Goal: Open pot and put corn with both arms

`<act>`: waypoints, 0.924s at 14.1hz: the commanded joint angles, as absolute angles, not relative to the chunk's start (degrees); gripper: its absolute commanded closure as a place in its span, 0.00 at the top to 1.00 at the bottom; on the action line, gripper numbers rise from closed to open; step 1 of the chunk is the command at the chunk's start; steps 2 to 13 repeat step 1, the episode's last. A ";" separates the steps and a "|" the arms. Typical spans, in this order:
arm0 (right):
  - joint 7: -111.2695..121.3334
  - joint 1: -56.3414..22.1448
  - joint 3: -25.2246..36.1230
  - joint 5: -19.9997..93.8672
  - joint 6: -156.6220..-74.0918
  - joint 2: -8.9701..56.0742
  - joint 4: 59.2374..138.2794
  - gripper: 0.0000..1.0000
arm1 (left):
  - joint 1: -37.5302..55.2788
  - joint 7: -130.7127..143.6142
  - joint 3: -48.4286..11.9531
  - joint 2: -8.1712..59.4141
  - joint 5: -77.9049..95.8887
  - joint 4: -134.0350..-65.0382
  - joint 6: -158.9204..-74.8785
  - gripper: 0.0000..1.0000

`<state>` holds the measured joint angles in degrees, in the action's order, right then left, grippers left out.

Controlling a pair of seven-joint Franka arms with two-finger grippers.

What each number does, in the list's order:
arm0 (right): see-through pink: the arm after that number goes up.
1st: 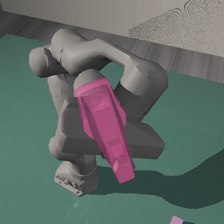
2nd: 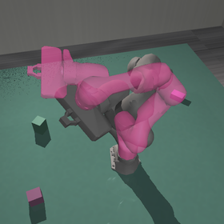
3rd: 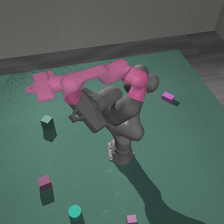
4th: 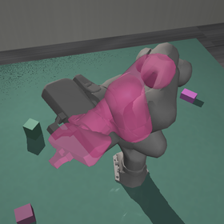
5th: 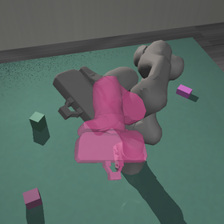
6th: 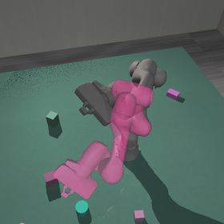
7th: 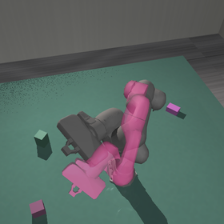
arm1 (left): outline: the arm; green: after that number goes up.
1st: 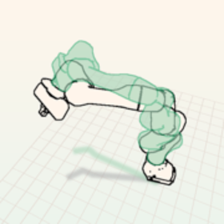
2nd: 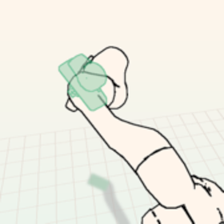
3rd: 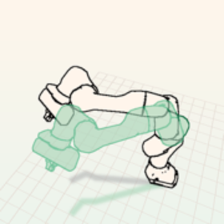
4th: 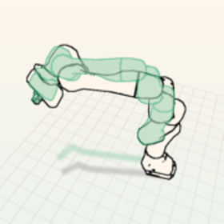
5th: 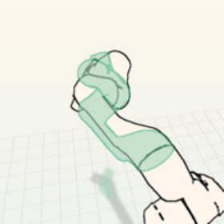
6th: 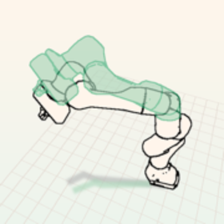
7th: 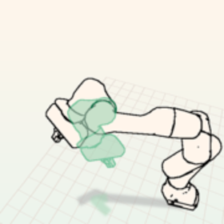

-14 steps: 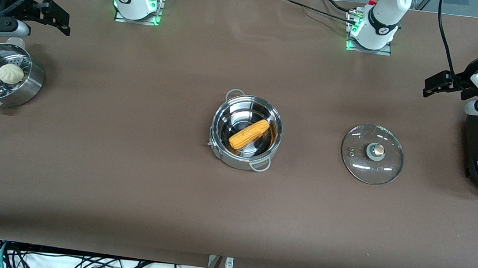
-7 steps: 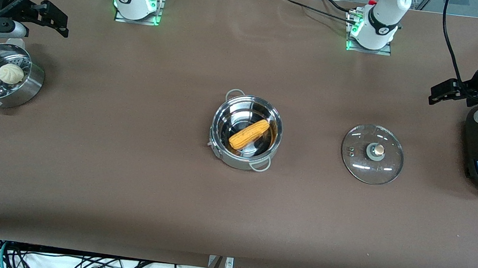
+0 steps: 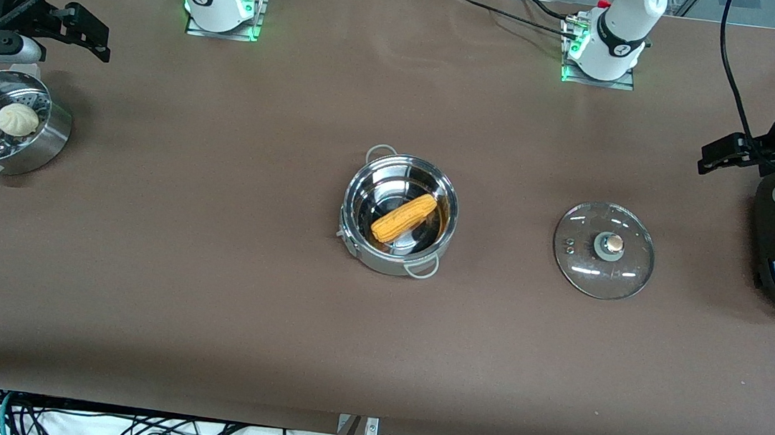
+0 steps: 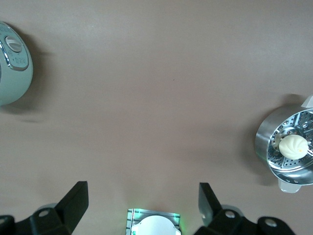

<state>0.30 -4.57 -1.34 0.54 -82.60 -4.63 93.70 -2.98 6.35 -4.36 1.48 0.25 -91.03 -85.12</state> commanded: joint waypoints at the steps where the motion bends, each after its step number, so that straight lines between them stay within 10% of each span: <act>1: 0.26 -3.87 -1.93 0.09 -82.35 -3.78 92.37 1.00 | -3.43 5.98 -4.39 2.37 0.79 -89.12 -84.55 1.00; 13: 0.26 -3.87 -1.93 0.09 -82.35 -3.78 92.37 1.00 | -3.43 5.98 -4.39 2.37 0.79 -89.12 -84.55 1.00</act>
